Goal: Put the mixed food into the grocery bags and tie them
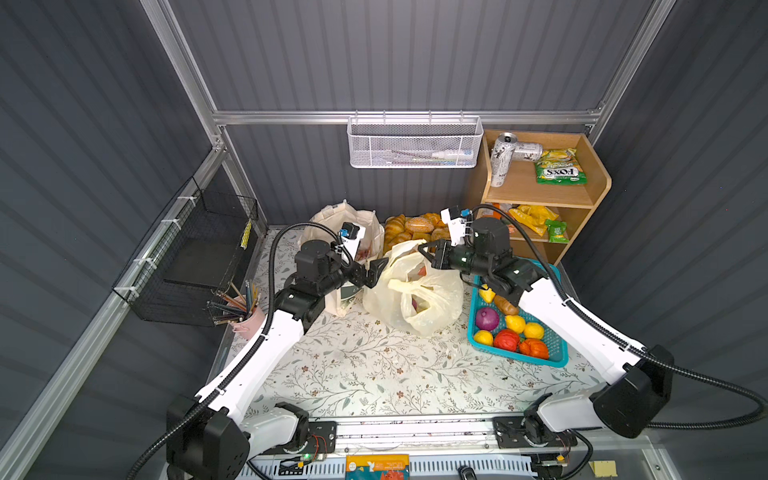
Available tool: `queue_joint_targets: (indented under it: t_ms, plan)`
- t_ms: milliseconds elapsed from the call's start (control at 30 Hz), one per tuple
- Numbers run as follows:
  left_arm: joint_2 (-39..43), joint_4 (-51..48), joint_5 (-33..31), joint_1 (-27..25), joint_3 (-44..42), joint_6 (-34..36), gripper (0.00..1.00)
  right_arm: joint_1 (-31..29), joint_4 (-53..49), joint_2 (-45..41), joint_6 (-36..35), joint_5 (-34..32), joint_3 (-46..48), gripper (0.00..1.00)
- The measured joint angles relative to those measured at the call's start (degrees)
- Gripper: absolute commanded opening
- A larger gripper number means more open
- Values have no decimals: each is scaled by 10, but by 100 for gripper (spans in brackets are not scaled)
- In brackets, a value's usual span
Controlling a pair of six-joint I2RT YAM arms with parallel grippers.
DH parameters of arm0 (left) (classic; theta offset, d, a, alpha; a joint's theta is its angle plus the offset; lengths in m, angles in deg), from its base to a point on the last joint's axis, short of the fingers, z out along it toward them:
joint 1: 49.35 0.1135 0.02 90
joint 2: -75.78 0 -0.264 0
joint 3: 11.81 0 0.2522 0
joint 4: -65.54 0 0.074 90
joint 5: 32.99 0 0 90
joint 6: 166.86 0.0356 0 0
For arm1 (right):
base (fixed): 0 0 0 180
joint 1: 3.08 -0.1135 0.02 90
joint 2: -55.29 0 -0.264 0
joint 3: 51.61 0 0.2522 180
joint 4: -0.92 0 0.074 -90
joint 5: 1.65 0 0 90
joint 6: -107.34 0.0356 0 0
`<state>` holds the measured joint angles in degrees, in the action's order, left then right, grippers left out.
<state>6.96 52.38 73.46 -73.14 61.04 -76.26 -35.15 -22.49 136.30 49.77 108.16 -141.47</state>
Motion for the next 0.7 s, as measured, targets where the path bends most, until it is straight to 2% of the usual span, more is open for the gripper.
queue_joint_targets:
  t_ms: [67,100,200,267,367,500,600,700]
  plan:
    - [-13,3,0,2,21,-10,70,9,-10,0,-8,5,-18,0]
    - [-23,5,0,2,35,-16,64,13,-16,0,-11,8,-25,0]
    - [-38,18,8,2,46,-43,65,21,-27,7,-18,13,-39,0]
    - [-49,-8,34,2,59,-55,58,23,-30,13,-21,16,-42,0]
    - [-61,-55,55,-19,83,-50,57,24,-39,23,-23,21,-40,0]
    - [-11,-73,83,-54,49,-48,65,24,-43,26,-25,24,-32,0]
    - [12,-90,119,-57,44,-48,65,24,-43,26,-25,27,-27,0]
    - [3,-102,143,-59,44,-52,65,24,-43,27,-27,28,-27,0]
